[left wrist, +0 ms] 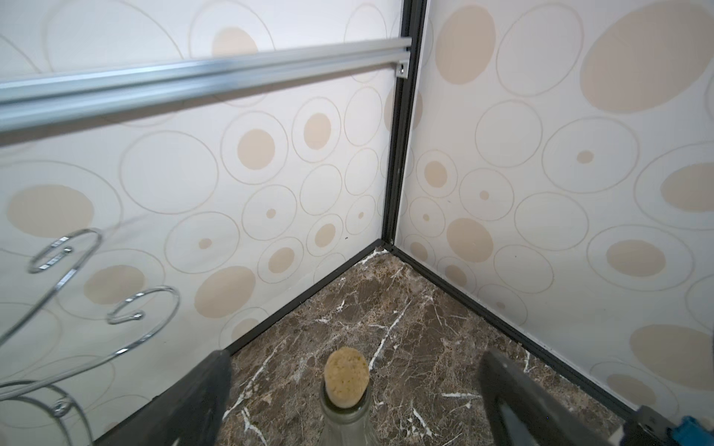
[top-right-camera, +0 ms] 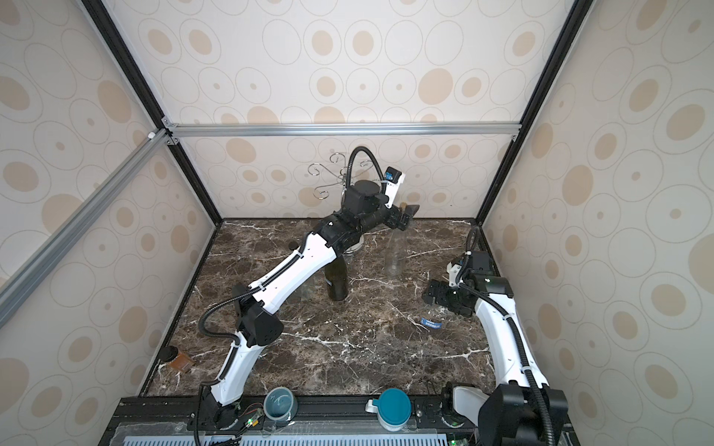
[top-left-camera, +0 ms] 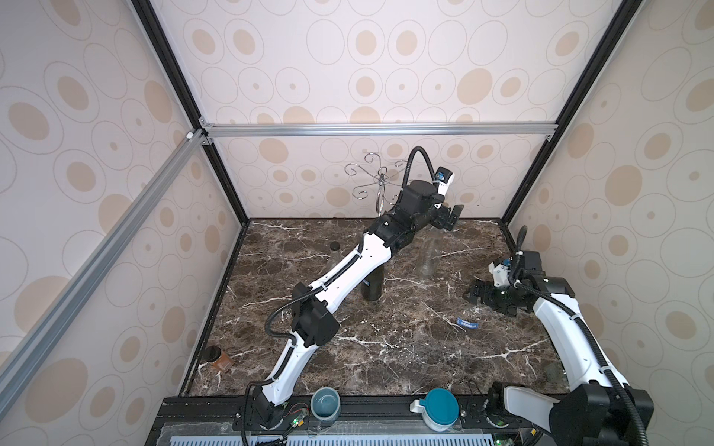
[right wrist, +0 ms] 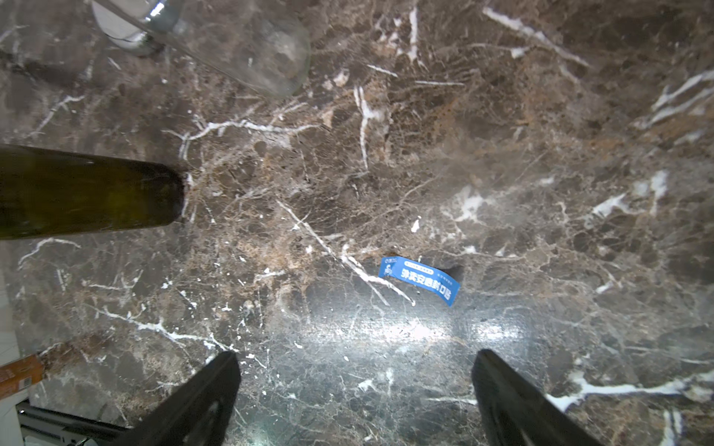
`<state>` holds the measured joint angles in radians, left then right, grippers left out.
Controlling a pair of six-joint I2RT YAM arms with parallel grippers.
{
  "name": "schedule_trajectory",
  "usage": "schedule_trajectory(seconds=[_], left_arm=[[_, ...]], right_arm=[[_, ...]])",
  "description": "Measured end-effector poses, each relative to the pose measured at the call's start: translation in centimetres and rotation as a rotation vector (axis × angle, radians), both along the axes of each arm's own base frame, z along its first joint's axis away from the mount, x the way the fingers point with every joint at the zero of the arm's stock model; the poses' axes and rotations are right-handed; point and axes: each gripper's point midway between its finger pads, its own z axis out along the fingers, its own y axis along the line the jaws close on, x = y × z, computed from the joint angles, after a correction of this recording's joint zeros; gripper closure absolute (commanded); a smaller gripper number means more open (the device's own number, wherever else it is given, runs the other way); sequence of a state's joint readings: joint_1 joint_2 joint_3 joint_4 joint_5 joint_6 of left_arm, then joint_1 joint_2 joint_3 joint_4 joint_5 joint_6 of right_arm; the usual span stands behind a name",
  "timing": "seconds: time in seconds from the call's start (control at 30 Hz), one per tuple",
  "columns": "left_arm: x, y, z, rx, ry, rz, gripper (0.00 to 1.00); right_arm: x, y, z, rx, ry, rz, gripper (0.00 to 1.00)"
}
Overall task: Remove the label from the bottle
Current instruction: Place the bottle at the center of the board.
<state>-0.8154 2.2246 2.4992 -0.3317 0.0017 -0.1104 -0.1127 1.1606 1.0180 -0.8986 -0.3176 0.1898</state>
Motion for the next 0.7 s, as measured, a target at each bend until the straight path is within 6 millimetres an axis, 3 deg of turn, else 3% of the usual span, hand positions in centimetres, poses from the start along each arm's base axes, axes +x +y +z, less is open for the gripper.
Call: schedule_trajectory(seconds=[0.2,0.33,0.43,0.6,0.7], left_arm=[[-2.5,3.2,5.8,-0.056,-0.055,0.033,0.00],[-3.9,5.8,7.1,-0.048,-0.055,0.077,0.00],[-4.9,7.9,6.1,-0.011,-0.031,0.115,0.00],[-7.6,12.5,1.0,0.080,0.031,0.167,0.00],[-9.1,15.2,-0.9,0.106,0.052,0.184,0.01]], right_arm=[[0.3,0.8,3.4,0.025,-0.119,0.036,0.04],[0.4,2.0,6.0,0.017,-0.205,0.080,0.05],[0.7,3.6,7.6,0.014,-0.253,0.133,0.06],[1.4,6.4,8.9,-0.007,-0.301,0.219,0.06],[1.9,7.6,8.7,-0.012,-0.302,0.248,0.06]])
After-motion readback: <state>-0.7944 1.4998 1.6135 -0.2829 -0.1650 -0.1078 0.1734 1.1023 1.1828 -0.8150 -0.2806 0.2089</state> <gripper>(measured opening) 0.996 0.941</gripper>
